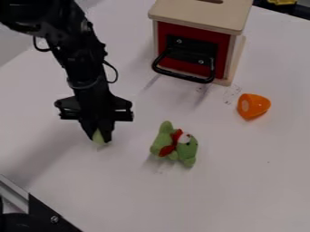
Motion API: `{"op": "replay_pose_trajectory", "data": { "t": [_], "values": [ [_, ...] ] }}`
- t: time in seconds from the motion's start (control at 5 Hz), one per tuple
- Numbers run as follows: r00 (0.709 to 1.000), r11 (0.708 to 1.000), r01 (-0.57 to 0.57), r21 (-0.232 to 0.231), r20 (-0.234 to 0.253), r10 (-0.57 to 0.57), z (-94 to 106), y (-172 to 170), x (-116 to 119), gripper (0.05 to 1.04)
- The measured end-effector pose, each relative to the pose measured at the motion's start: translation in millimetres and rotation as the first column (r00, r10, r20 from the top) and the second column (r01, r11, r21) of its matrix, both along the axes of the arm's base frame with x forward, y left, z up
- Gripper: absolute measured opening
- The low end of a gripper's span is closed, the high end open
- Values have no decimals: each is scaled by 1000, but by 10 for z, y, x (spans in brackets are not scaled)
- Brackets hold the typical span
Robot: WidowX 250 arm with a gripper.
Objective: Put the green object in the middle of the table
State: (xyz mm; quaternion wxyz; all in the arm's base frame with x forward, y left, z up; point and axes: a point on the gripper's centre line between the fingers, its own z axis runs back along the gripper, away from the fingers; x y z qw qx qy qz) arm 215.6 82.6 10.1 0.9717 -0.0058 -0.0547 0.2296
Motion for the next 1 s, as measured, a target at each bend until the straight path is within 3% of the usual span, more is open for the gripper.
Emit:
{"op": "replay_pose_trajectory", "data": {
  "t": [0.2, 0.4, 0.6, 0.8, 1.0],
  "values": [
    [1000, 999, 24, -26, -15, -25, 25, -23, 2, 454],
    [1000, 999, 28, -34, -14, -28, 32, -30, -1, 777],
    [1000, 1000, 20, -21, 15, -20, 174, -35, -31, 996],
    [1000, 1000, 18, -11, 18, -17, 283, -37, -63, 999],
    [998, 1000, 15, 5, 63, -15, 545, -55, -62, 999]
  ]
}}
